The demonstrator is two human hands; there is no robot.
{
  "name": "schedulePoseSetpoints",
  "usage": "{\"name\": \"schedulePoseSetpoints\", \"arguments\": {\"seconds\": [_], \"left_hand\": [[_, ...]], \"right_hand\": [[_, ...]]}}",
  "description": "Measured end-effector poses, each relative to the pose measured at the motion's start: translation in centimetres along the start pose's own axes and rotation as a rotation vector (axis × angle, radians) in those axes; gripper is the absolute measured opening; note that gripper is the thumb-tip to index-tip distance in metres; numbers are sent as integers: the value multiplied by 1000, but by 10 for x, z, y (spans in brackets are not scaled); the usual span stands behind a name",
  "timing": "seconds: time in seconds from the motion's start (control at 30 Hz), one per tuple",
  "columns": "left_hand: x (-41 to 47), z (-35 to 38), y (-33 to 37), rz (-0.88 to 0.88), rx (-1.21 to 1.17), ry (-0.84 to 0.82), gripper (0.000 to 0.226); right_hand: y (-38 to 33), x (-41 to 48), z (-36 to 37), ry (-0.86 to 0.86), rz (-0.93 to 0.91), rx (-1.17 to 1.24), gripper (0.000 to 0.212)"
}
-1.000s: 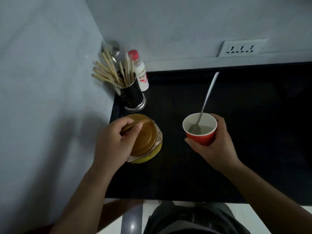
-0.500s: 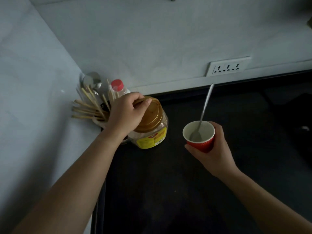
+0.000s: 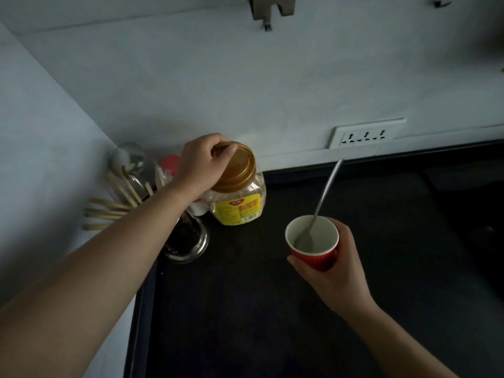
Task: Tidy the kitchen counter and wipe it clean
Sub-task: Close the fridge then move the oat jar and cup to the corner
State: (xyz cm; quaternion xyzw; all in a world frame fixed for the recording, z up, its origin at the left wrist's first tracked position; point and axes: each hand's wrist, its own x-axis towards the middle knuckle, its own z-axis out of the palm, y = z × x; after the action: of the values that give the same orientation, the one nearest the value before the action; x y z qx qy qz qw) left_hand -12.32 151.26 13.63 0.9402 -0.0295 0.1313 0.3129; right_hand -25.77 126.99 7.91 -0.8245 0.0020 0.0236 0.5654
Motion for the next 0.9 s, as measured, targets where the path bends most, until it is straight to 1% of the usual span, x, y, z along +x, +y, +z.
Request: {"name": "schedulePoseSetpoints", "arguments": {"seconds": [0.07,0.13,0.23,0.3,0.37,0.5,0.6,0.73,0.9], "left_hand": [[-2,3,-6,27,-6,14,21],[-14,3,-10,71,40,63,29],[-54,9,-16,90,126,193,42],[-90,19,-23,87,156,224,46],[-125,35,-34,34,123,144,47],[-173,78,-50,-147,147,-124,49],[-181,112,-58,-175,215,-261,47],[-186,146,-65,-199,307,-278,46],[-195,159,-71,-197,316,-215,46]], "right_hand": [[0,6,-1,6,-23,-17,79],[0,12,-1,-2,-40,-21,78],[4,23,0,-28,-44,-17,79],[8,31,4,-48,-39,-34,79],[15,39,10,-62,-39,-60,80],[30,56,24,-114,-30,-85,84],[41,68,36,-132,-22,-75,81],[60,84,48,-116,-36,-89,76],[75,109,59,-99,-41,-100,76]]}}
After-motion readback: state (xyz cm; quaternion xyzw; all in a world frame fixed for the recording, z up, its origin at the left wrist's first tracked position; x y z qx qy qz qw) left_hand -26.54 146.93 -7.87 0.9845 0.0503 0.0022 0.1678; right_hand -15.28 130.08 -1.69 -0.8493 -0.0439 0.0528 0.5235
